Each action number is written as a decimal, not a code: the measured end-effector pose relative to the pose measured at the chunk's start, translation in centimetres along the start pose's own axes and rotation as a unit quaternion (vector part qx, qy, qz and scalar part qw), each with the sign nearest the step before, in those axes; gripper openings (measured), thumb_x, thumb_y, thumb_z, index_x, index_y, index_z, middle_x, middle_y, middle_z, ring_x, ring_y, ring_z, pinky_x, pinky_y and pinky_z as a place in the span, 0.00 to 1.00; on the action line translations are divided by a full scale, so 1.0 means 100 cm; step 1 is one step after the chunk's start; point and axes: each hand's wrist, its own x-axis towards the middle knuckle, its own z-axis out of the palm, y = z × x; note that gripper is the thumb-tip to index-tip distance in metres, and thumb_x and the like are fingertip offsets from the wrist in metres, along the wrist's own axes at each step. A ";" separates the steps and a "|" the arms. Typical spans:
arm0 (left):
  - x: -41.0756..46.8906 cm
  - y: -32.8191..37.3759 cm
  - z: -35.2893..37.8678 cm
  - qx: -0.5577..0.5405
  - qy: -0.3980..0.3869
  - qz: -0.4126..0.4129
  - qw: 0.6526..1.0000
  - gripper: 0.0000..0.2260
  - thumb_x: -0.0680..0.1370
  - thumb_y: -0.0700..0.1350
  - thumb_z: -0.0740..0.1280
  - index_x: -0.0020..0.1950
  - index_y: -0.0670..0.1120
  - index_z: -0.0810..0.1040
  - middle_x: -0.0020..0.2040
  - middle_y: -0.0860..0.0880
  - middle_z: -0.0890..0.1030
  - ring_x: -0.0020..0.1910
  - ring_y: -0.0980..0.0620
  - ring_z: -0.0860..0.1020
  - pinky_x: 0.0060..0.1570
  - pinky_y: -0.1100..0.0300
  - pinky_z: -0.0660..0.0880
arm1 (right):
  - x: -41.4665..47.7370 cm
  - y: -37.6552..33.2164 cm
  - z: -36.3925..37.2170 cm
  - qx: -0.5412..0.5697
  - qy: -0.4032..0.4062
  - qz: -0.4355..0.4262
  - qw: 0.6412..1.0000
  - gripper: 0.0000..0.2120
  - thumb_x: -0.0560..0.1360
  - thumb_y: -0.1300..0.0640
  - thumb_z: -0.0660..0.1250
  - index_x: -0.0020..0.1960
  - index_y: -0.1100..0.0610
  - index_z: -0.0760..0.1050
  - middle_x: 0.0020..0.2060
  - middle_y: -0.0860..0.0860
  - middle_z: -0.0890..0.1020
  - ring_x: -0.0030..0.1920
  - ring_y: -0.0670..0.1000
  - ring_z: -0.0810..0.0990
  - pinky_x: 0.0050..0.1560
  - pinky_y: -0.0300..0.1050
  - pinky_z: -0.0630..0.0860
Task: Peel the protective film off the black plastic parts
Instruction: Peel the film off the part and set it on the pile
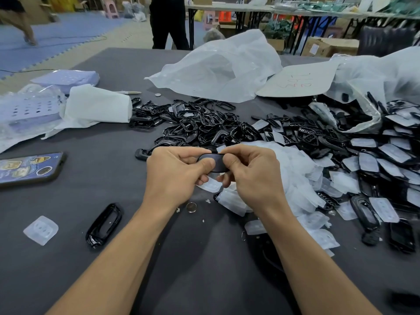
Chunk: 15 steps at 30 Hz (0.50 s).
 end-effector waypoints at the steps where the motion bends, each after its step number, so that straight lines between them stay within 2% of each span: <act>1: 0.001 0.000 0.000 -0.004 0.003 -0.003 1.000 0.09 0.72 0.34 0.78 0.45 0.49 0.88 0.31 0.46 0.85 0.25 0.52 0.81 0.29 0.61 0.78 | 0.000 0.000 0.001 0.008 -0.005 0.001 1.000 0.13 0.80 0.70 0.66 0.44 0.56 0.83 0.27 0.56 0.82 0.25 0.52 0.80 0.34 0.40 0.81; 5: 0.000 -0.002 0.002 -0.019 0.011 -0.013 1.000 0.08 0.73 0.34 0.78 0.45 0.48 0.88 0.31 0.44 0.85 0.25 0.51 0.81 0.29 0.61 0.79 | 0.001 -0.001 -0.002 0.013 -0.006 0.026 1.000 0.17 0.78 0.71 0.61 0.46 0.54 0.84 0.25 0.53 0.81 0.27 0.52 0.83 0.32 0.36 0.77; 8: -0.001 -0.002 0.003 -0.035 0.008 -0.021 0.999 0.08 0.74 0.35 0.78 0.44 0.48 0.89 0.32 0.43 0.85 0.26 0.50 0.81 0.30 0.59 0.79 | -0.001 -0.003 -0.004 -0.065 0.006 -0.012 0.998 0.13 0.72 0.63 0.67 0.46 0.48 0.85 0.31 0.48 0.85 0.33 0.49 0.84 0.36 0.39 0.78; 9: -0.001 -0.002 0.004 -0.038 0.009 -0.020 0.999 0.09 0.74 0.35 0.78 0.43 0.49 0.89 0.32 0.43 0.85 0.26 0.50 0.81 0.29 0.59 0.79 | -0.003 -0.004 -0.003 -0.104 0.003 -0.040 0.994 0.12 0.70 0.61 0.71 0.48 0.46 0.84 0.34 0.45 0.86 0.36 0.46 0.84 0.39 0.38 0.79; 12: 0.000 -0.004 0.003 -0.039 0.004 -0.022 0.999 0.11 0.73 0.34 0.77 0.40 0.51 0.89 0.31 0.43 0.85 0.25 0.51 0.80 0.28 0.61 0.78 | -0.008 -0.004 -0.001 -0.213 -0.014 -0.105 0.971 0.19 0.67 0.59 0.77 0.57 0.46 0.84 0.48 0.40 0.86 0.51 0.42 0.82 0.54 0.36 0.78; 15: 0.000 -0.007 0.003 -0.039 -0.021 -0.028 0.999 0.08 0.73 0.38 0.78 0.42 0.52 0.89 0.32 0.44 0.85 0.25 0.53 0.79 0.28 0.64 0.76 | -0.008 -0.004 -0.004 -0.265 0.007 -0.116 0.957 0.21 0.67 0.59 0.80 0.59 0.48 0.84 0.53 0.41 0.83 0.57 0.39 0.77 0.61 0.28 0.70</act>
